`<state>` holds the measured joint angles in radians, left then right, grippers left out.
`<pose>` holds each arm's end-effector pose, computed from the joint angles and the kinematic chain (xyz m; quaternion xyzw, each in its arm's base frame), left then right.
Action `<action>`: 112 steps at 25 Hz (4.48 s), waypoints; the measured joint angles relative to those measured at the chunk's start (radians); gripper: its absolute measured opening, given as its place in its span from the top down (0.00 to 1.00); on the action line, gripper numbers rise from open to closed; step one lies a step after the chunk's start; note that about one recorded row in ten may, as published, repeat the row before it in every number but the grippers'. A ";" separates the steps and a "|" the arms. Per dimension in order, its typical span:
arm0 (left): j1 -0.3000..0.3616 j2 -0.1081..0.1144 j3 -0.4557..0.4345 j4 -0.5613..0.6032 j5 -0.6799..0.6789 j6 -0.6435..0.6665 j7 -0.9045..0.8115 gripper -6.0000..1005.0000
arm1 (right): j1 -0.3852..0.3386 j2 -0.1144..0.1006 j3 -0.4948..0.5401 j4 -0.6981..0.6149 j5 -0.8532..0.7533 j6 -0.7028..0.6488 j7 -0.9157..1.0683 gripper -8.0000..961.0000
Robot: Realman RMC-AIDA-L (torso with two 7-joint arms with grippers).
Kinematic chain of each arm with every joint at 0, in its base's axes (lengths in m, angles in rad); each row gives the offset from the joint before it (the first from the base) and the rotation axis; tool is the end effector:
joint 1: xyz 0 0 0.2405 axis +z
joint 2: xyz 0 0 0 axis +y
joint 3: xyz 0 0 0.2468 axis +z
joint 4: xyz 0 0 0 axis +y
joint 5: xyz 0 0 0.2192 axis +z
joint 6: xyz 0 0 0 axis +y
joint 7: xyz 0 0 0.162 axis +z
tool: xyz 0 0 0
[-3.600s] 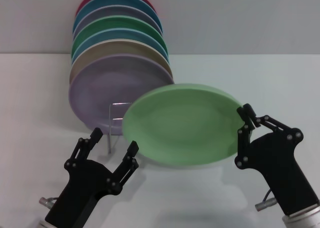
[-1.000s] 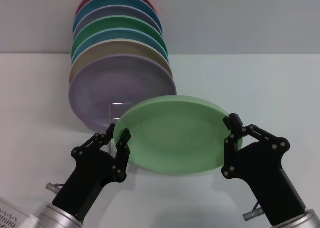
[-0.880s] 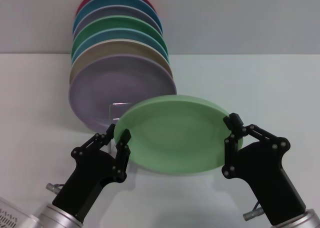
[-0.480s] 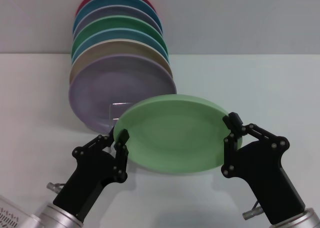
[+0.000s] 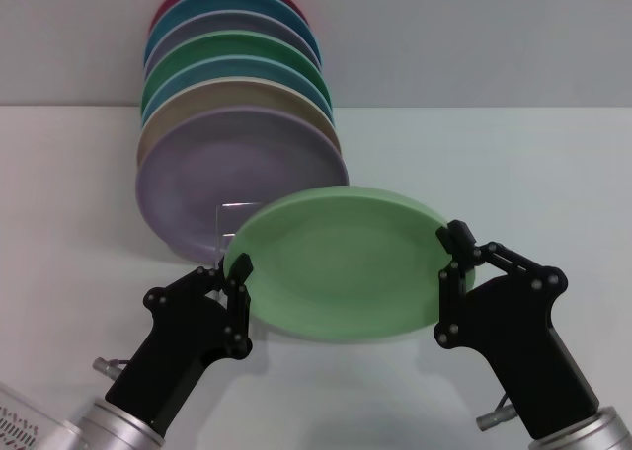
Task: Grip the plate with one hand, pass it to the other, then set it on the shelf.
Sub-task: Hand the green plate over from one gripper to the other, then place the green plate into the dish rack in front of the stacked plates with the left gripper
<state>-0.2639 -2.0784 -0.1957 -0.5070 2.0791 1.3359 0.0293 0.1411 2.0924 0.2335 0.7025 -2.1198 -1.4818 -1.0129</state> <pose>-0.2456 0.2448 -0.1115 -0.7811 -0.1928 -0.3873 0.4504 0.2048 0.2146 -0.0981 -0.7241 -0.1232 0.2239 0.6406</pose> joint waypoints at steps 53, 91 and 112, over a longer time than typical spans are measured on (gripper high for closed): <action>-0.096 0.009 -0.209 0.349 0.003 0.500 0.152 0.94 | 0.068 -0.003 -0.017 -0.125 0.136 0.051 0.145 0.57; -0.182 0.007 -0.136 0.455 0.145 0.282 0.274 0.87 | 0.066 -0.005 0.084 -0.123 0.250 0.048 0.171 0.57; -0.113 0.012 -0.188 0.418 0.145 0.306 0.301 0.73 | 0.074 -0.005 0.097 -0.125 0.254 0.053 0.174 0.57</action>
<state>-0.3769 -2.0669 -0.3836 -0.0892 2.2240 1.6418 0.3307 0.2152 2.0878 0.3307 0.5770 -1.8662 -1.4290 -0.8385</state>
